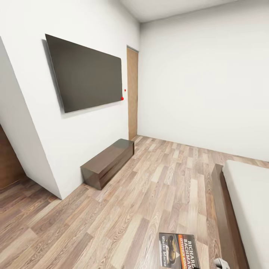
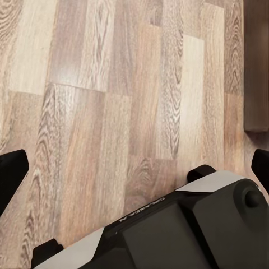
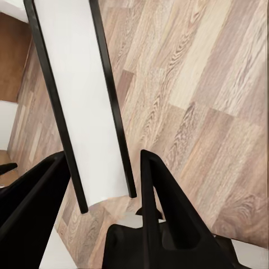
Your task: In the bedroom, move the book from the bed onto either nightstand, and place the two sandals side by side next to the bed.
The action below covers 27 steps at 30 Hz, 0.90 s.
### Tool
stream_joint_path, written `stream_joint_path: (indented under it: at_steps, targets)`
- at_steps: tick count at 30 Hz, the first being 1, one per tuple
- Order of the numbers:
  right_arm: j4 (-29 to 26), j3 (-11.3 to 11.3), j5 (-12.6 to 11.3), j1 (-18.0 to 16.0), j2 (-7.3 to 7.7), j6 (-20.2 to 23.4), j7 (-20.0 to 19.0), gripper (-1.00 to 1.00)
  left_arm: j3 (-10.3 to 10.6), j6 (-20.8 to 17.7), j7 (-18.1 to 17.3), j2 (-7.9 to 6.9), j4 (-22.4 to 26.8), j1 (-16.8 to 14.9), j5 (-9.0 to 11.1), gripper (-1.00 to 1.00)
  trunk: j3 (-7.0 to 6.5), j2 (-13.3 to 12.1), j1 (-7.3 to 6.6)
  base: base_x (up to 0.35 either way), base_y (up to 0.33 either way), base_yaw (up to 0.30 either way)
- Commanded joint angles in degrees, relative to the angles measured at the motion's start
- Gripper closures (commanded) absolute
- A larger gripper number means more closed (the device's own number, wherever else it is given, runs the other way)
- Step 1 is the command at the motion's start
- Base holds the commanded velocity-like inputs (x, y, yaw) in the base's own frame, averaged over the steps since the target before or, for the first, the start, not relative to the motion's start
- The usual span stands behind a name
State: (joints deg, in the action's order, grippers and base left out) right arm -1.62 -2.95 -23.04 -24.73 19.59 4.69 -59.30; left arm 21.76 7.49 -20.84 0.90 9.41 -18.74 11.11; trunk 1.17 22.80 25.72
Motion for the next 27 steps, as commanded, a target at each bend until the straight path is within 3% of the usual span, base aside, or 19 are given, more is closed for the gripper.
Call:
stream_joint_path:
  at_steps: [1, 12, 27]
  targets:
    - [0.0, 0.0, -0.6, -0.1, 0.03, 0.5, -0.2, 1.0, 0.5, 0.2, -0.1, -0.02, -0.1, -0.1, 0.6, -1.0, 0.12, 0.1, 0.06, 0.315, 0.0, -0.098]
    - [0.0, 0.0, -0.6, -0.1, 0.1, 0.5, -0.2, 1.0, 0.5, 0.2, -0.1, -0.02, -0.1, -0.1, 0.6, -1.0, 0.12, 0.1, 0.06, 0.304, 0.0, -0.018]
    - [-0.1, 0.0, -0.6, -0.1, 0.05, 0.5, -0.2, 1.0, 0.5, 0.2, -0.1, 0.18, -0.1, -0.1, 0.6, -1.0, 0.12, 0.1, 0.06, 0.017, 0.0, -0.259]
